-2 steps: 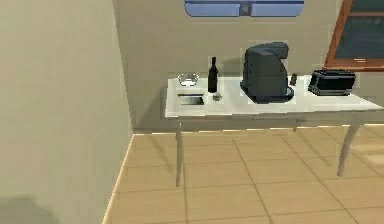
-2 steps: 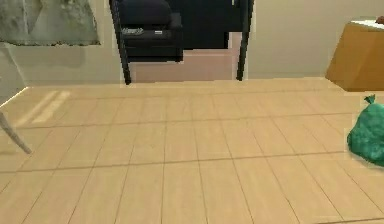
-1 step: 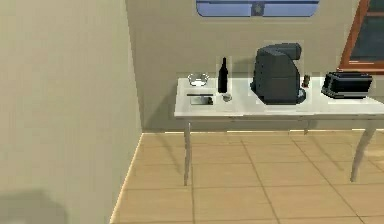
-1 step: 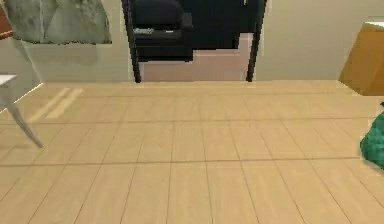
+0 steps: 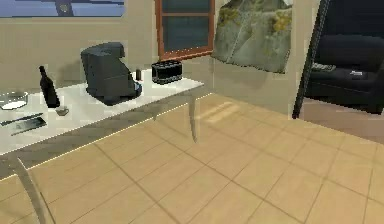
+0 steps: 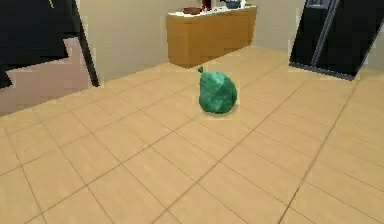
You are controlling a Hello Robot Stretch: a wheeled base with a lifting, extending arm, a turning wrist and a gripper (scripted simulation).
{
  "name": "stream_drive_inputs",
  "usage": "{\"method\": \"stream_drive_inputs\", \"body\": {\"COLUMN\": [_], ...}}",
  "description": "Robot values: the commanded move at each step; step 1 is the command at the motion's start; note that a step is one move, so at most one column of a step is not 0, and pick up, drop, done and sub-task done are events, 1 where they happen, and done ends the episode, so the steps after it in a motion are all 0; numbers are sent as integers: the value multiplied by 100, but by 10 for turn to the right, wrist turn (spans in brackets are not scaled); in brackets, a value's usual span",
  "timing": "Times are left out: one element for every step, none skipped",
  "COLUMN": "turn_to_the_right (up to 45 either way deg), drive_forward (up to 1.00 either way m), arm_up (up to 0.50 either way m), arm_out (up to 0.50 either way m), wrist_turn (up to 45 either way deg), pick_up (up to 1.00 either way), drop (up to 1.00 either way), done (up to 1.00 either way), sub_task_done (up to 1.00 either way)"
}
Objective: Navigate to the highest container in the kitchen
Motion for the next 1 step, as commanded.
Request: {"method": "stream_drive_inputs", "body": {"turn_to_the_right": [420], "drive_forward": [0], "arm_up": [0], "arm_out": [0], "wrist_turn": [0], "pick_up": [0], "drop": [0], "done": [0], "sub_task_done": [0]}}
